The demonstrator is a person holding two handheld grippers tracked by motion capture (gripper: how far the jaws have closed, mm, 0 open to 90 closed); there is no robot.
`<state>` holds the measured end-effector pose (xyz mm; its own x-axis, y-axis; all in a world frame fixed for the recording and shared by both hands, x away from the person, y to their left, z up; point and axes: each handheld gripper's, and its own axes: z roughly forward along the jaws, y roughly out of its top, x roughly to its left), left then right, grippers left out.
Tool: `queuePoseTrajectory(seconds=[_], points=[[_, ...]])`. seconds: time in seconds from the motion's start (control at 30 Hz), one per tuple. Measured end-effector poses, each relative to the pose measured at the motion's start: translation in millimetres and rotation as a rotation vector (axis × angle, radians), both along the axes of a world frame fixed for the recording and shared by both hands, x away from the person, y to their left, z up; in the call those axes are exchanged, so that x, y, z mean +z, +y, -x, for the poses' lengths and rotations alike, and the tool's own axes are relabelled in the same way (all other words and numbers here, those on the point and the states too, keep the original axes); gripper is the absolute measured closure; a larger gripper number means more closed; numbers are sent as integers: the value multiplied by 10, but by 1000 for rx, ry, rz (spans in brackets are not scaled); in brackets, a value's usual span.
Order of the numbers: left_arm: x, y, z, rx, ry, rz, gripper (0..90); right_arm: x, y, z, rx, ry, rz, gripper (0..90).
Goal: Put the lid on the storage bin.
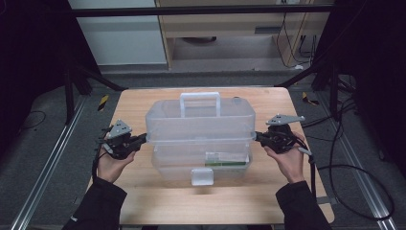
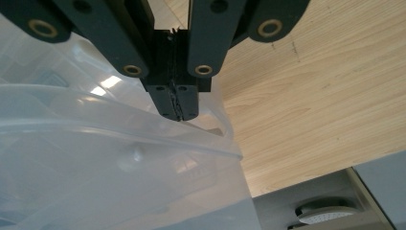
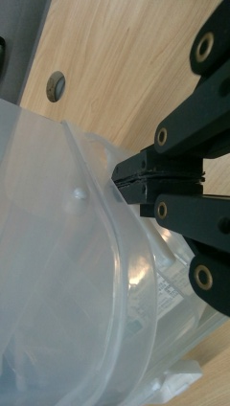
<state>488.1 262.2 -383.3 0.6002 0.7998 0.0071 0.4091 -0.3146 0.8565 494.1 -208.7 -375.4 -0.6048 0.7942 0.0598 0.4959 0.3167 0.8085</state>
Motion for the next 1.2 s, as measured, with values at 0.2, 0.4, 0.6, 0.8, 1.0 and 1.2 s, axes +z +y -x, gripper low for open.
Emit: queuePoseTrajectory(seconds=[0.2,0.4,0.6,0.8,1.0,1.2], points=[[-43,34,-27,6,18,-9,888,-74,-10,-28,-10,25,24,896],[-106,-31,-43,-10,33,-41,889,-192,3,-66,-14,63,64,900],[-248,84,-126,53,67,-78,883,-237,-29,-94,-19,63,54,900],[-359,250,-196,140,71,-92,836,-292,-190,-125,-93,35,72,838],[-472,385,-255,214,62,-107,657,-377,-352,-162,-179,22,93,673],[-589,522,-318,277,84,-99,446,-430,-460,-208,-247,23,123,458]])
